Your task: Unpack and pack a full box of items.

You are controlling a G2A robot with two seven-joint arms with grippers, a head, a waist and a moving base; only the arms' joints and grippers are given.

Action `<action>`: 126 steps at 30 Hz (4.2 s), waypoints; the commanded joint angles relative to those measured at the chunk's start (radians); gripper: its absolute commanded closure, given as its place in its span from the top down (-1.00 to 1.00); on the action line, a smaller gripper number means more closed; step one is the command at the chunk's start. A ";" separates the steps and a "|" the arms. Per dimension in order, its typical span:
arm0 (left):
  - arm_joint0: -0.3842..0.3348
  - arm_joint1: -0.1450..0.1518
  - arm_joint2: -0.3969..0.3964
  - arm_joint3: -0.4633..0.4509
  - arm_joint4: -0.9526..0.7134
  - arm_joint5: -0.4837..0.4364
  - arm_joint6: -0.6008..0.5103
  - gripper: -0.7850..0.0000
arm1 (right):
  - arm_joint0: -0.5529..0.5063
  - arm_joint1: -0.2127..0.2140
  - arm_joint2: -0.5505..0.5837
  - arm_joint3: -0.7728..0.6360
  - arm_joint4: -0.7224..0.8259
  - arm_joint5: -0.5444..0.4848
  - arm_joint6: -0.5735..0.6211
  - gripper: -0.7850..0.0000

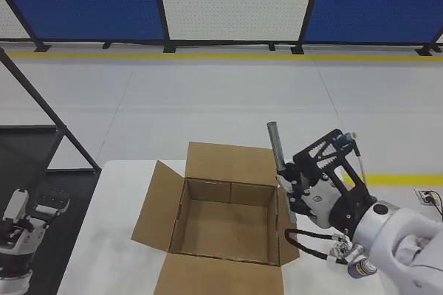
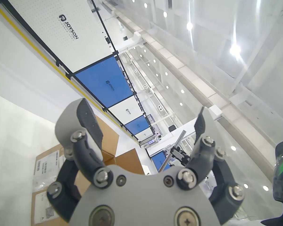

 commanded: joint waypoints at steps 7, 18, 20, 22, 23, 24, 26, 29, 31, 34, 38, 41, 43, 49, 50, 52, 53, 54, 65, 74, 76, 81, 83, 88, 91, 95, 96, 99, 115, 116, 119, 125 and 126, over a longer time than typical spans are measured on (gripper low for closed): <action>0.000 0.000 0.000 0.000 0.000 0.000 0.000 1.00 | -0.004 0.000 0.010 0.000 0.000 -0.001 -0.002 -1.00; -0.003 0.004 0.023 -0.024 0.048 0.032 -0.027 1.00 | 0.030 -0.008 -0.168 0.022 -0.173 -0.121 0.023 -1.00; -0.001 0.004 0.028 -0.023 0.051 0.033 -0.030 1.00 | 0.094 -0.020 -0.244 0.046 -0.230 -0.135 0.053 -1.00; 0.005 0.004 0.030 -0.019 0.054 0.032 -0.032 1.00 | 0.165 -0.037 -0.332 0.070 -0.277 -0.155 0.085 -1.00; 0.008 0.004 0.031 -0.016 0.054 0.033 -0.031 1.00 | 0.202 -0.047 -0.375 0.088 -0.303 -0.160 0.103 -1.00; 0.012 0.004 0.031 -0.013 0.055 0.037 -0.030 1.00 | 0.241 -0.059 -0.419 0.110 -0.333 -0.166 0.125 -1.00; 0.017 0.003 0.028 -0.011 0.056 0.049 -0.018 1.00 | 0.315 -0.086 -0.508 0.159 -0.384 -0.157 0.170 -1.00; 0.018 0.003 0.028 -0.011 0.055 0.050 -0.017 1.00 | 0.408 -0.139 -0.634 0.239 -0.459 -0.089 0.223 -1.00; 0.018 0.003 0.028 -0.011 0.055 0.050 -0.017 1.00 | 0.452 -0.177 -0.712 0.301 -0.470 -0.071 0.239 -1.00; 0.018 0.003 0.028 -0.011 0.055 0.050 -0.017 1.00 | 0.452 -0.177 -0.712 0.301 -0.470 -0.071 0.239 -1.00; 0.018 0.003 0.028 -0.011 0.055 0.050 -0.017 1.00 | 0.452 -0.177 -0.712 0.301 -0.470 -0.071 0.239 -1.00; 0.018 0.003 0.028 -0.011 0.055 0.050 -0.017 1.00 | 0.452 -0.177 -0.712 0.301 -0.470 -0.071 0.239 -1.00; 0.018 0.003 0.028 -0.011 0.055 0.050 -0.017 1.00 | 0.452 -0.177 -0.712 0.301 -0.470 -0.071 0.239 -1.00; 0.018 0.003 0.028 -0.011 0.055 0.050 -0.017 1.00 | 0.452 -0.177 -0.712 0.301 -0.470 -0.071 0.239 -1.00; 0.018 0.003 0.028 -0.011 0.055 0.050 -0.017 1.00 | 0.447 -0.177 -0.712 0.302 -0.466 -0.074 0.229 -1.00; 0.018 0.003 0.032 -0.018 0.071 0.050 -0.013 1.00 | 0.419 -0.179 -0.709 0.316 -0.428 -0.120 0.165 -1.00; 0.018 0.003 0.037 -0.020 0.074 0.054 -0.010 1.00 | 0.414 -0.182 -0.708 0.330 -0.406 -0.141 0.152 -1.00; 0.016 0.003 0.041 -0.021 0.079 0.057 -0.010 1.00 | 0.414 -0.188 -0.708 0.347 -0.378 -0.161 0.142 -1.00; 0.015 0.003 0.063 -0.008 0.094 0.052 0.001 1.00 | 0.500 -0.297 -0.777 0.625 -0.058 -0.247 0.122 -1.00; 0.029 0.003 0.061 -0.016 0.085 0.044 0.004 1.00 | 0.511 -0.368 -0.851 0.837 0.027 -0.337 0.083 -1.00; 0.032 0.003 0.061 -0.016 0.084 0.044 0.004 1.00 | 0.502 -0.374 -0.856 0.873 0.038 -0.362 0.080 -1.00; 0.034 0.003 0.063 -0.018 0.093 0.042 0.003 1.00 | 0.482 -0.382 -0.863 0.937 0.044 -0.413 0.097 -1.00; 0.034 0.003 0.067 -0.022 0.096 0.040 0.002 1.00 | 0.473 -0.384 -0.868 0.946 0.038 -0.443 0.095 -1.00; 0.033 0.003 0.067 -0.023 0.096 0.040 0.002 1.00 | 0.467 -0.385 -0.871 0.959 0.011 -0.464 0.112 -1.00; 0.033 0.003 0.067 -0.023 0.096 0.040 0.002 1.00 | 0.467 -0.385 -0.871 0.959 0.011 -0.464 0.112 -1.00; 0.033 0.003 0.067 -0.023 0.096 0.040 0.002 1.00 | 0.467 -0.385 -0.871 0.959 0.011 -0.464 0.112 -1.00; 0.033 0.003 0.067 -0.023 0.096 0.040 0.002 1.00 | 0.467 -0.385 -0.871 0.959 0.011 -0.464 0.112 -1.00; 0.033 0.003 0.067 -0.023 0.096 0.040 0.002 1.00 | 0.467 -0.385 -0.871 0.959 0.011 -0.464 0.112 -1.00; 0.033 0.003 0.067 -0.023 0.096 0.040 0.002 1.00 | 0.469 -0.500 -0.943 1.379 0.037 -0.727 -0.072 -1.00; 0.033 0.003 0.067 -0.023 0.096 0.040 0.002 1.00 | 0.471 -0.512 -0.953 1.398 0.035 -0.732 -0.073 -1.00; 0.033 0.003 0.067 -0.023 0.096 0.040 0.002 1.00 | 0.479 -0.549 -0.978 1.453 0.021 -0.747 -0.072 -1.00; 0.033 0.003 0.067 -0.023 0.096 0.040 0.002 1.00 | 0.487 -0.615 -1.010 1.553 0.000 -0.764 -0.072 -1.00; 0.033 0.003 0.067 -0.023 0.096 0.040 0.002 1.00 | 0.488 -0.624 -1.013 1.571 -0.001 -0.771 -0.068 -0.92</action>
